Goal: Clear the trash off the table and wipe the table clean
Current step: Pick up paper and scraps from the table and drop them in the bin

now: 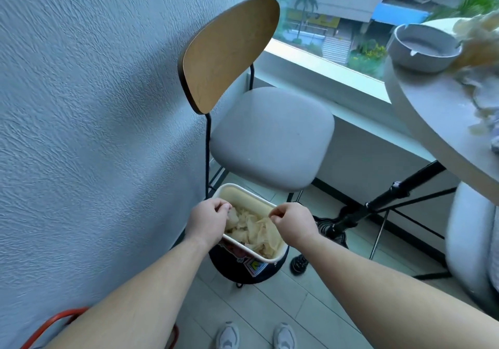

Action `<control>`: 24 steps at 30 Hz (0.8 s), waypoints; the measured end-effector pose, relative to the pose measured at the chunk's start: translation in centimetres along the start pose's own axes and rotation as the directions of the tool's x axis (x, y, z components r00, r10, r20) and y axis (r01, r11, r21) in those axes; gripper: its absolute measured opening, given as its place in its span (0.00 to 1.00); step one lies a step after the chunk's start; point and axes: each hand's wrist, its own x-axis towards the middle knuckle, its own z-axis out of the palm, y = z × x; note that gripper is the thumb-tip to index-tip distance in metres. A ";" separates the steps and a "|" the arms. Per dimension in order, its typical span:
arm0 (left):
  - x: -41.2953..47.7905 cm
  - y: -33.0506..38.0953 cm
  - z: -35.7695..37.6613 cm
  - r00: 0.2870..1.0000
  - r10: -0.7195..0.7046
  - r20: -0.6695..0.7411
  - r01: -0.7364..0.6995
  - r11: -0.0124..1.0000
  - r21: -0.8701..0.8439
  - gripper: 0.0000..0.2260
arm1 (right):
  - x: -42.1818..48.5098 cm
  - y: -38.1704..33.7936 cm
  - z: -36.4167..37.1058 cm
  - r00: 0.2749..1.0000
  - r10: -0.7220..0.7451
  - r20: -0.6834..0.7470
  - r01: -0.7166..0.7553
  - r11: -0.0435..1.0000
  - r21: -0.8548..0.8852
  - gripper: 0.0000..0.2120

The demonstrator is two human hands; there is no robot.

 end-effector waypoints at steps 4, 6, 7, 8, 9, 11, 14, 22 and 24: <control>0.0 1.4 -1.5 0.999 0.041 -0.029 -0.040 0.999 0.029 0.13 | -0.1 -0.7 -1.1 0.999 -0.006 -0.032 0.007 1.000 0.030 0.10; -0.3 2.5 -2.1 0.996 0.070 -0.048 -0.067 0.996 0.063 0.13 | -0.1 -1.2 -1.6 0.998 -0.009 -0.056 0.011 0.999 0.048 0.09; -0.3 2.8 -2.3 0.994 0.088 -0.060 -0.083 0.993 0.088 0.13 | -0.2 -1.5 -1.9 0.997 -0.011 -0.071 0.016 0.998 0.062 0.09; -0.3 3.2 -2.6 0.991 0.109 -0.075 -0.100 0.988 0.114 0.12 | -0.4 -1.9 -2.2 0.996 -0.014 -0.089 0.021 0.997 0.077 0.09; -0.4 3.6 -3.0 0.987 0.134 -0.089 -0.121 0.983 0.136 0.11 | -0.5 -2.3 -2.6 0.994 -0.018 -0.106 0.028 0.995 0.092 0.09; -0.4 4.7 -3.7 0.975 0.193 -0.107 -0.175 0.971 0.164 0.11 | -0.8 -3.1 -3.5 0.991 -0.025 -0.130 0.041 0.991 0.126 0.09; -0.7 7.2 -5.2 0.941 0.313 -0.128 -0.290 0.941 0.174 0.11 | -1.4 -4.6 -5.5 0.982 -0.052 -0.180 0.079 0.986 0.148 0.10; -1.6 16.5 -9.6 0.792 0.578 -0.195 -0.557 0.816 0.155 0.10 | -5.1 -9.6 -14.2 0.908 -0.108 -0.404 0.213 0.951 0.223 0.11; -1.7 19.2 -10.1 0.754 0.628 -0.193 -0.608 0.778 0.155 0.10 | -6.5 -10.6 -16.7 0.872 -0.116 -0.476 0.257 0.936 0.242 0.10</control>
